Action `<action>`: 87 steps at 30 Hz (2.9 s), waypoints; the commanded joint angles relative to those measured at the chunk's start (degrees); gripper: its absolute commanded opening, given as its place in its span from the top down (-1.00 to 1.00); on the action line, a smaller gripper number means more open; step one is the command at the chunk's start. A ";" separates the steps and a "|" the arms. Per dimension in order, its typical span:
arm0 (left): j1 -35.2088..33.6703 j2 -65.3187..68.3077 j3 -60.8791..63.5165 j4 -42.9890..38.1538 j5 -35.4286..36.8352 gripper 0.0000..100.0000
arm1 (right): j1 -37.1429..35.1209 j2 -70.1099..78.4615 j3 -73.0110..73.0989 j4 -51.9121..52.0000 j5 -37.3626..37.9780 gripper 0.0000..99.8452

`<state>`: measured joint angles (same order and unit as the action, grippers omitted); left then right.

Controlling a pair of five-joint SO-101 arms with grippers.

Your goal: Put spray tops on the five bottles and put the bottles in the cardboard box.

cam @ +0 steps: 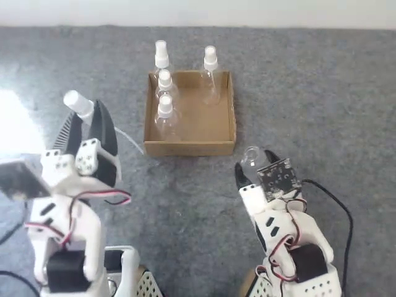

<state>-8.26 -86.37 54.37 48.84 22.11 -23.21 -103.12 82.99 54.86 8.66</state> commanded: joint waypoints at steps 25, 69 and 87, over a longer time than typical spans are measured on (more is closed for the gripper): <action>7.91 -17.93 10.51 -1.14 0.53 0.97 | -19.91 -0.84 12.48 -16.04 7.12 0.82; 25.05 -17.93 5.32 5.10 -2.29 0.97 | -24.84 -0.31 13.45 -17.10 8.79 0.83; 25.32 -17.93 8.22 4.92 -2.37 0.97 | -24.84 -0.31 13.45 -17.27 8.79 0.83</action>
<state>16.88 -103.43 62.29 53.85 20.44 -47.47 -103.03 95.21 39.12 16.40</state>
